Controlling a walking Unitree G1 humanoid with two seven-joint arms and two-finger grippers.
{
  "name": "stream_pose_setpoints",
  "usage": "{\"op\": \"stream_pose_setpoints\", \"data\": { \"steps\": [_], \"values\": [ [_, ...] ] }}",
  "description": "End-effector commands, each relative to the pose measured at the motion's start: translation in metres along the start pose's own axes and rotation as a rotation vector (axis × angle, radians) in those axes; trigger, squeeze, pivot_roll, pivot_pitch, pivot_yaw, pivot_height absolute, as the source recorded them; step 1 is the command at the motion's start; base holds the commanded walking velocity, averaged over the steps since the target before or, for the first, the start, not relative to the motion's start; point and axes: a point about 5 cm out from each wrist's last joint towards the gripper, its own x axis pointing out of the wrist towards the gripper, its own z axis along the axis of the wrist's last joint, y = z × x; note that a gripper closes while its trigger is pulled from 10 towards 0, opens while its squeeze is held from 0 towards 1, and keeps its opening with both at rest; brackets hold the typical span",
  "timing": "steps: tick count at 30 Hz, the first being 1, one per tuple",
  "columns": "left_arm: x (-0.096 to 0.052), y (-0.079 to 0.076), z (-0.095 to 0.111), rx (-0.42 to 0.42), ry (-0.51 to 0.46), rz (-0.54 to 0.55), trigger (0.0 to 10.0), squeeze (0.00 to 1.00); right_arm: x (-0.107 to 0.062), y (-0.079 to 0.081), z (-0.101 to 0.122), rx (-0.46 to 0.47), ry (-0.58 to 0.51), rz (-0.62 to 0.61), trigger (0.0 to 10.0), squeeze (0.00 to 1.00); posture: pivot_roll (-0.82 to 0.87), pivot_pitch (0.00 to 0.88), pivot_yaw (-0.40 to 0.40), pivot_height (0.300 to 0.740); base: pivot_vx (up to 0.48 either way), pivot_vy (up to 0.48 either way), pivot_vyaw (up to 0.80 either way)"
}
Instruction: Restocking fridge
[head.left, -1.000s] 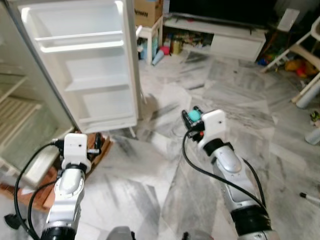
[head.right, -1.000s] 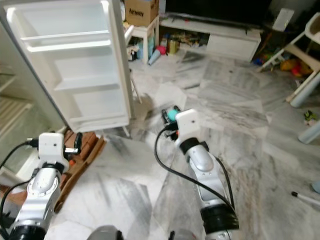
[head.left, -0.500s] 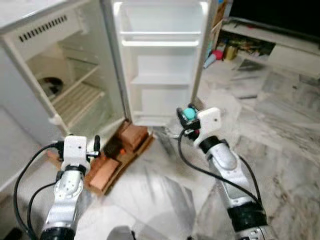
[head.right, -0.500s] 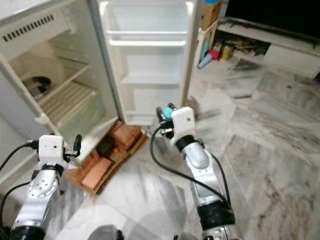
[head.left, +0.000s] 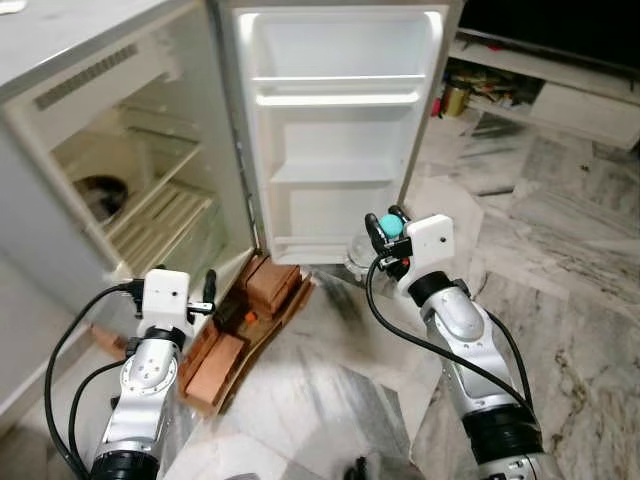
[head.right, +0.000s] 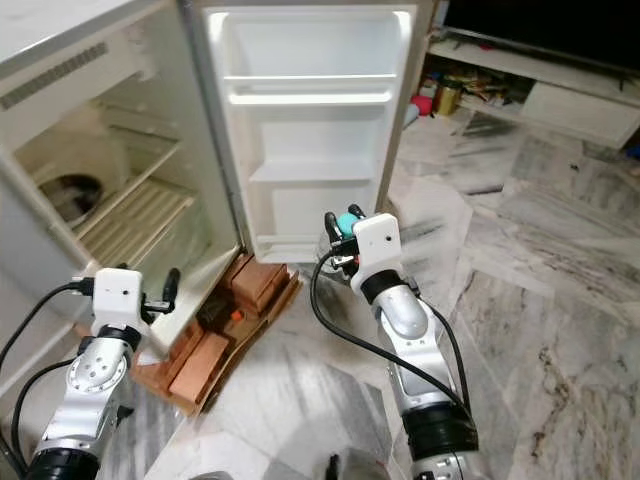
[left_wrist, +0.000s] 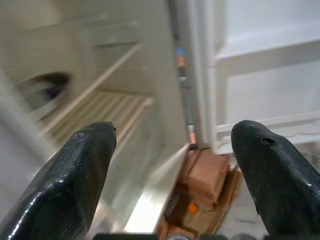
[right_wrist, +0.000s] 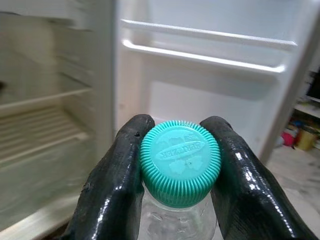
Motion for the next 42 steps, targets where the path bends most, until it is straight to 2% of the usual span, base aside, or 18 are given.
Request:
{"op": "stream_pose_setpoints", "data": {
  "steps": [1,23,32,42],
  "values": [
    [0.0021,-0.0054,0.0044,0.006,-0.016,-0.021,10.0,0.00,0.0016,-0.0075,0.0065,-0.020,-0.029,-0.024,10.0,0.00,0.05,0.000,0.006,0.740,0.469,0.000,0.00],
    [0.0047,-0.0059,0.0029,0.005,0.011,-0.022,10.0,0.00,0.0029,-0.0033,0.0073,-0.017,-0.034,-0.026,10.0,0.00,0.04,0.000,0.011,0.740,0.466,0.000,0.00],
    [0.0054,-0.0050,0.0007,0.013,0.032,-0.016,10.0,0.00,0.0027,-0.0041,0.0074,-0.016,-0.036,-0.034,10.0,0.00,0.04,0.000,0.012,0.740,0.000,0.000,0.00],
    [0.0054,-0.0044,0.0016,0.009,0.031,-0.012,10.0,0.00,0.0040,-0.0001,0.0133,0.048,-0.064,-0.013,10.0,0.00,0.05,0.000,0.011,0.740,0.000,0.000,0.00]
  ]
}}
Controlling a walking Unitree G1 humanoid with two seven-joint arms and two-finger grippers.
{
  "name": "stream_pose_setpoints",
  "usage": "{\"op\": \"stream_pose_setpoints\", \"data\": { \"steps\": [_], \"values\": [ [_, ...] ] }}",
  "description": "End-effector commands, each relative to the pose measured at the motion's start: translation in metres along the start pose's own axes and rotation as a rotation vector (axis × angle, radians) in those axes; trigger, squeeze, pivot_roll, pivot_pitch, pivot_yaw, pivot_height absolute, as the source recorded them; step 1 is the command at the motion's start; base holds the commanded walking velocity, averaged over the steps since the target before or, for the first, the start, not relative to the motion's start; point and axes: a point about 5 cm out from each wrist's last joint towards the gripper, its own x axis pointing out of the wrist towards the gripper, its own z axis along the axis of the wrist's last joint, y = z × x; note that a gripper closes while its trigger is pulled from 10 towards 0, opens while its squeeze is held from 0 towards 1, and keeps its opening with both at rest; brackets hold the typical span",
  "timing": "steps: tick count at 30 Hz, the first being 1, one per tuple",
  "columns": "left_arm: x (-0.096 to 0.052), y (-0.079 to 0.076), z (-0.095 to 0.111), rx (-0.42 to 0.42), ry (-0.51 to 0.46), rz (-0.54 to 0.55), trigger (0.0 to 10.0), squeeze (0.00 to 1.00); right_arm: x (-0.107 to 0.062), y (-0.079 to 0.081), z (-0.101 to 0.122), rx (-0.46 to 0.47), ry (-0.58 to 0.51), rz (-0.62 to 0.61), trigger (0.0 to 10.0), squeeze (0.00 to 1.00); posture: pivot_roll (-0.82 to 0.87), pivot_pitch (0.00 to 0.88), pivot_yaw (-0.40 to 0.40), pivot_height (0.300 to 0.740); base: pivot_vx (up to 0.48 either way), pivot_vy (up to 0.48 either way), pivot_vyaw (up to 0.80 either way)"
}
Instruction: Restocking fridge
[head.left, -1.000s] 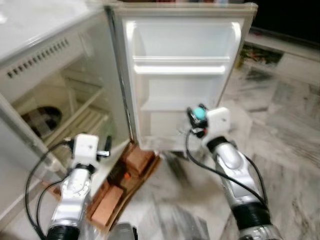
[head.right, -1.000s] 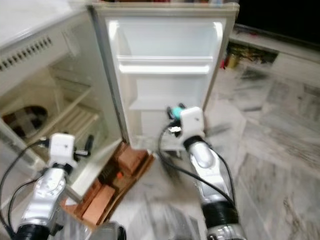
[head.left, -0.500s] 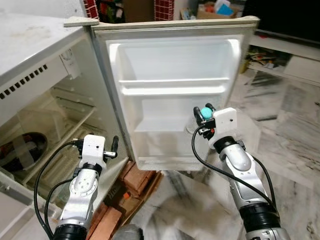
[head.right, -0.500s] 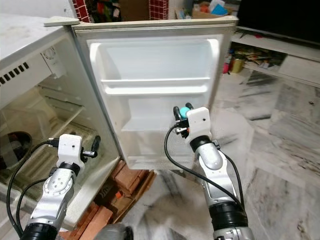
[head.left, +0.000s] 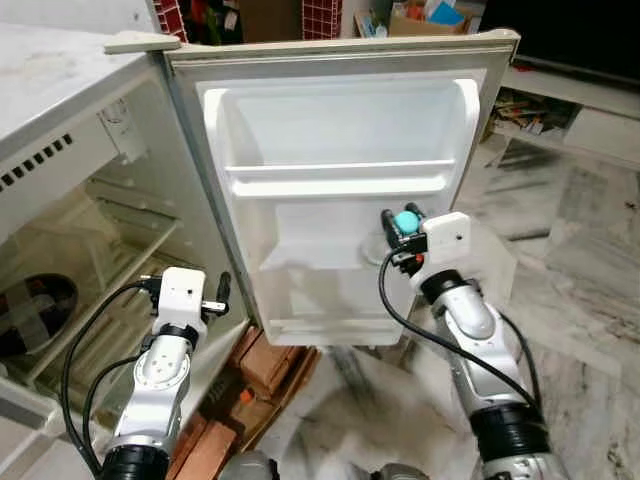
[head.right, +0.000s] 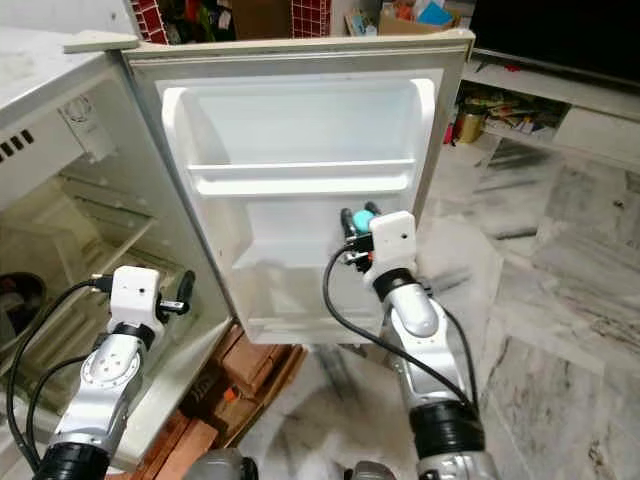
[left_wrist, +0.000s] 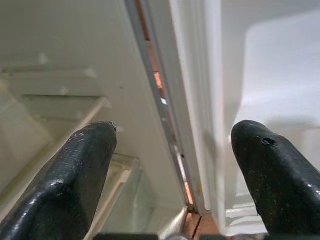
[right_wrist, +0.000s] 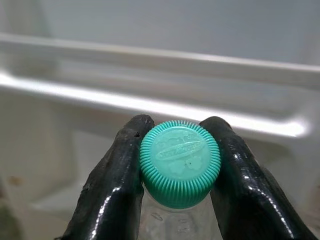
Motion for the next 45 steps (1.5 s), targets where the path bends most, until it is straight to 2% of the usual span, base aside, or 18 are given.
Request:
{"op": "stream_pose_setpoints", "data": {
  "steps": [1,2,7,8,9,11,19,25,27,37,45],
  "values": [
    [0.000,0.003,0.001,0.008,0.000,0.011,10.0,0.00,0.005,0.005,0.015,0.026,-0.055,0.036,10.0,0.00,0.05,0.000,0.012,0.740,0.000,0.000,0.00],
    [0.000,0.003,0.001,0.008,0.001,0.010,10.0,0.00,0.006,0.009,0.021,0.060,-0.066,0.076,10.0,0.00,0.04,0.000,0.012,0.740,0.000,0.000,0.00],
    [0.000,0.002,0.001,0.010,0.003,0.006,10.0,0.00,0.005,0.015,0.023,0.071,-0.046,0.145,10.0,0.00,0.04,0.000,0.011,0.740,0.000,0.000,0.00],
    [0.000,0.001,0.001,0.010,0.003,0.004,10.0,0.00,0.000,0.015,0.013,0.057,0.014,0.174,10.0,0.00,0.04,0.000,0.010,0.740,0.000,0.000,0.00],
    [0.000,0.001,0.001,0.010,0.003,0.004,10.0,0.00,0.000,0.015,0.013,0.057,0.014,0.174,10.0,0.00,0.04,0.000,0.010,0.740,0.000,0.000,0.00],
    [0.000,0.001,0.001,0.009,0.004,0.000,10.0,0.00,-0.012,0.013,-0.010,0.040,0.123,0.188,10.0,0.00,0.04,0.000,0.009,0.740,0.000,0.000,0.00],
    [0.000,0.001,0.000,0.007,0.009,-0.004,10.0,0.00,-0.026,0.008,-0.028,0.046,0.210,0.187,10.0,0.00,0.04,0.000,0.014,0.740,0.000,0.000,0.00],
    [0.001,0.000,0.001,0.010,0.011,-0.009,10.0,0.00,-0.022,0.001,-0.030,0.006,0.215,0.144,10.0,0.00,0.04,0.000,0.018,0.740,0.000,0.000,0.00],
    [0.002,0.000,0.001,0.009,0.011,-0.006,10.0,0.00,-0.021,0.000,-0.030,0.005,0.211,0.130,10.0,0.00,0.04,0.000,0.018,0.728,0.000,0.000,0.00],
    [0.004,0.004,0.002,0.005,0.014,0.028,10.0,0.00,-0.018,0.002,-0.028,-0.006,0.193,0.137,10.0,0.00,0.04,0.000,0.015,0.678,0.000,0.000,0.00],
    [0.006,0.006,0.005,0.003,-0.002,0.029,10.0,0.00,-0.013,0.002,-0.025,-0.012,0.164,0.128,10.0,0.00,0.03,0.000,0.024,0.668,0.000,0.000,0.00]
  ]
}}
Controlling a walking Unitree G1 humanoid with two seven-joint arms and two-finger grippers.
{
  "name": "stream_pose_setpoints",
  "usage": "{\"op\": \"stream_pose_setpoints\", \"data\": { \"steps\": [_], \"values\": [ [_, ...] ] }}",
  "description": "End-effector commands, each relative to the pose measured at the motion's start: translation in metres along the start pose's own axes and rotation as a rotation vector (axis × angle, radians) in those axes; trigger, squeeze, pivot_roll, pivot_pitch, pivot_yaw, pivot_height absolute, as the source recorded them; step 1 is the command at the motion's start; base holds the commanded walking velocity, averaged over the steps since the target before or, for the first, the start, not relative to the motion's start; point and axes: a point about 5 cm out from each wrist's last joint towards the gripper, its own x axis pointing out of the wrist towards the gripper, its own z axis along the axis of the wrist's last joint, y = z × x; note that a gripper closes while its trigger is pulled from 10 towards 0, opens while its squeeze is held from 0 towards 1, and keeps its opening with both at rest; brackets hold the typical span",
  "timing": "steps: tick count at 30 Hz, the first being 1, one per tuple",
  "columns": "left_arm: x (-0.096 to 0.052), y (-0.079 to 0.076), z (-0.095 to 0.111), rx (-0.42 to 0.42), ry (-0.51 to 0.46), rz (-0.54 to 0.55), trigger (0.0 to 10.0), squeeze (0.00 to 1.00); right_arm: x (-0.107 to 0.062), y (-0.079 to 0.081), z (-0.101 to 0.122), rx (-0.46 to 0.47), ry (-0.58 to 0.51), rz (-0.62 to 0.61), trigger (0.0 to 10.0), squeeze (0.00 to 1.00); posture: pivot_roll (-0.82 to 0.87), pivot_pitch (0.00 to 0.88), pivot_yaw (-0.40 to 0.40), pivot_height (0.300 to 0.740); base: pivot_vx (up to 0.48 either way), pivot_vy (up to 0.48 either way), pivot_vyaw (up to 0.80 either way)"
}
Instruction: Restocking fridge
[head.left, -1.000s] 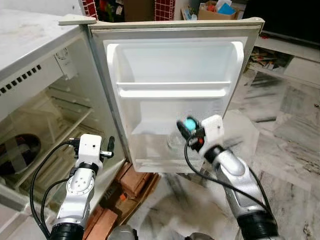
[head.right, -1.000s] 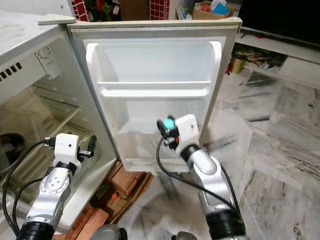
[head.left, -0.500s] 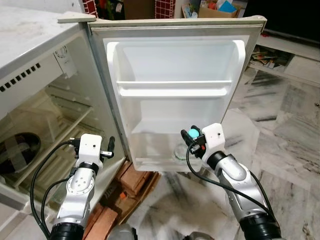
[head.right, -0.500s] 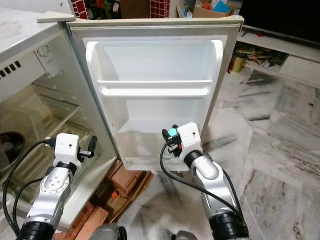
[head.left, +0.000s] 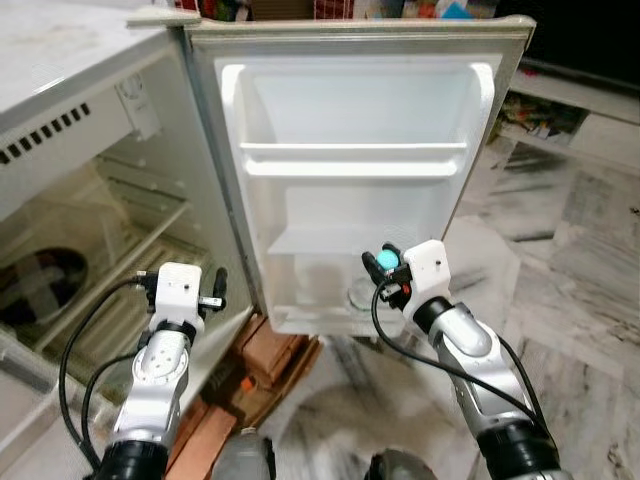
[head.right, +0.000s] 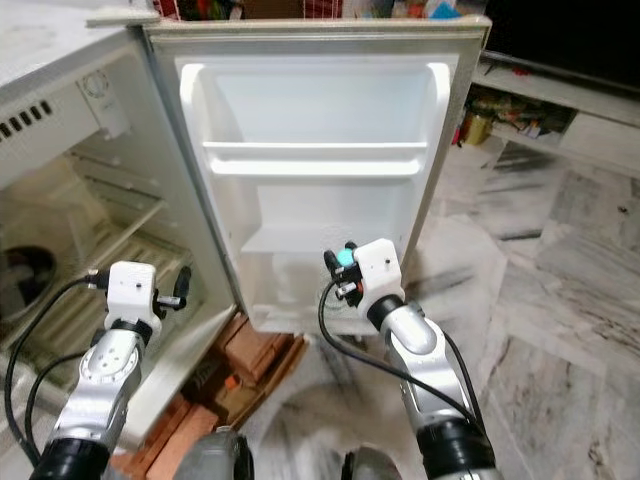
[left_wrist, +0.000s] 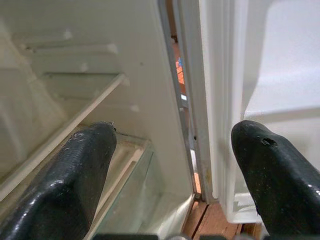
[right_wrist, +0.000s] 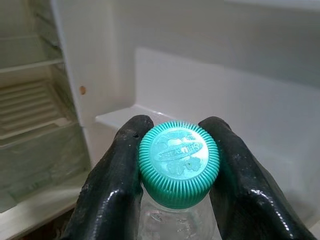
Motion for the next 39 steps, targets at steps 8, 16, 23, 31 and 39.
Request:
{"op": "stream_pose_setpoints", "data": {
  "steps": [8,16,23,31,39],
  "values": [
    [0.005,0.007,0.011,0.013,-0.042,0.012,10.0,0.00,0.007,-0.007,0.025,-0.031,-0.122,-0.086,10.0,0.00,0.02,0.003,0.037,0.668,0.000,0.000,0.00],
    [0.005,0.003,0.013,0.019,-0.064,-0.008,10.0,0.00,0.006,-0.016,0.023,-0.130,-0.117,-0.181,10.0,0.00,0.02,0.011,0.038,0.668,0.000,0.000,0.00],
    [0.004,0.000,0.012,0.010,-0.066,-0.017,10.0,0.00,0.010,-0.013,0.023,-0.081,-0.124,-0.153,10.0,0.00,0.02,0.017,0.031,0.668,0.000,0.000,0.00],
    [0.003,-0.002,0.012,0.005,-0.069,-0.027,10.0,0.00,0.003,-0.017,0.024,-0.081,-0.146,-0.125,10.0,0.00,0.03,0.024,0.025,0.668,0.267,0.000,0.00],
    [0.004,-0.004,0.011,0.009,-0.069,-0.042,10.0,0.00,0.003,-0.019,0.026,-0.086,-0.157,-0.125,10.0,0.00,0.03,0.020,0.024,0.668,0.316,0.000,0.00]
  ]
}}
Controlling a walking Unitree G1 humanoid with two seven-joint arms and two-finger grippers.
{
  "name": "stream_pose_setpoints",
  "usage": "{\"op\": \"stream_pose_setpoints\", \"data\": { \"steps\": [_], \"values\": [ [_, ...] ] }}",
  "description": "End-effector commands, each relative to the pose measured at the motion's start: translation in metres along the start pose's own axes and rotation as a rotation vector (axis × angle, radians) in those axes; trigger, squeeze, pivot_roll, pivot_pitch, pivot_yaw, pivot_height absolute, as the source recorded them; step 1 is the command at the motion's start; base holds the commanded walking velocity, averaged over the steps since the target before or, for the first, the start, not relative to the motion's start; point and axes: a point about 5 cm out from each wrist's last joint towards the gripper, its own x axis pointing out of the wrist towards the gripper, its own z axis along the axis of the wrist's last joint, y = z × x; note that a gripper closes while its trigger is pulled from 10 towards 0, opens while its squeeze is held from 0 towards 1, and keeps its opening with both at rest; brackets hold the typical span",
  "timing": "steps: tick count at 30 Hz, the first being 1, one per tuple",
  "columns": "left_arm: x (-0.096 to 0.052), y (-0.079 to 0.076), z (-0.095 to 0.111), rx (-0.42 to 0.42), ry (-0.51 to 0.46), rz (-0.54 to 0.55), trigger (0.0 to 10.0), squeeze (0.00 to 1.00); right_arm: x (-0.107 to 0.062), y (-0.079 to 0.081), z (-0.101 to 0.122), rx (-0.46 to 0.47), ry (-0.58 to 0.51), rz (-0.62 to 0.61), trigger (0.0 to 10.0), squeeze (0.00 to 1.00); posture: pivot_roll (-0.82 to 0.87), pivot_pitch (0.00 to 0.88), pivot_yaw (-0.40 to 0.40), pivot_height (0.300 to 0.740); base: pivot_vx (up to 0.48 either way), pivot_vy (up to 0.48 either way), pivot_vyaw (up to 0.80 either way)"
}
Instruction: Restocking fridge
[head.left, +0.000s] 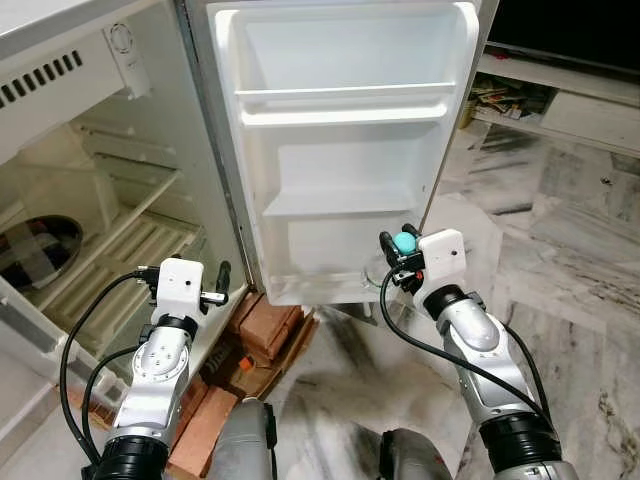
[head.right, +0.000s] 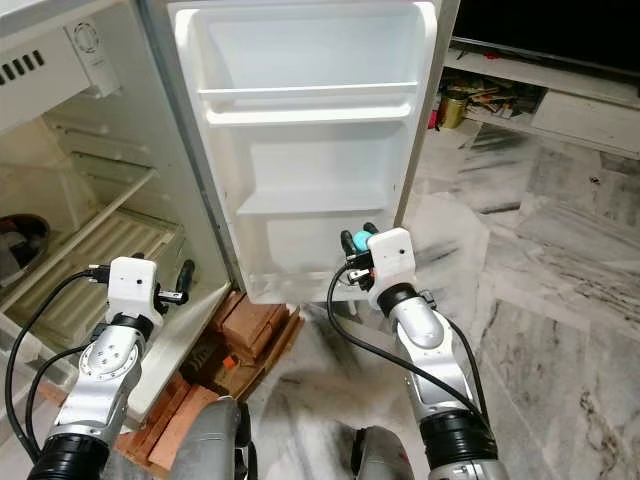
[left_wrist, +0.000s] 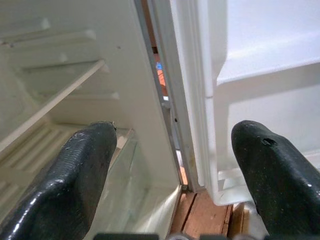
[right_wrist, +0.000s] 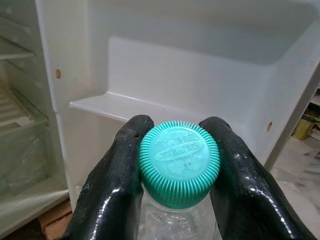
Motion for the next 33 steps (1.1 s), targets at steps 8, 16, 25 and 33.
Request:
{"op": "stream_pose_setpoints", "data": {
  "steps": [8,16,25,33],
  "values": [
    [0.001,-0.001,0.002,0.004,-0.006,-0.011,10.0,0.00,0.004,0.002,0.013,-0.030,-0.072,0.033,10.0,0.00,0.03,0.018,0.022,0.668,0.330,0.000,0.00],
    [0.001,-0.003,0.001,0.002,0.000,-0.015,10.0,0.00,0.002,0.002,0.013,-0.027,-0.076,0.042,10.0,0.00,0.02,0.022,0.020,0.668,0.330,0.000,0.00],
    [0.001,-0.003,-0.001,0.002,0.011,-0.008,10.0,0.00,0.002,0.007,0.013,-0.014,-0.076,0.081,10.0,0.00,0.02,0.022,0.014,0.668,0.314,0.000,0.00],
    [0.001,-0.002,-0.001,-0.007,0.008,-0.003,10.0,0.00,0.001,0.009,0.014,-0.023,-0.086,0.103,10.0,0.00,0.03,0.022,0.015,0.668,0.075,0.000,0.00]
  ]
}}
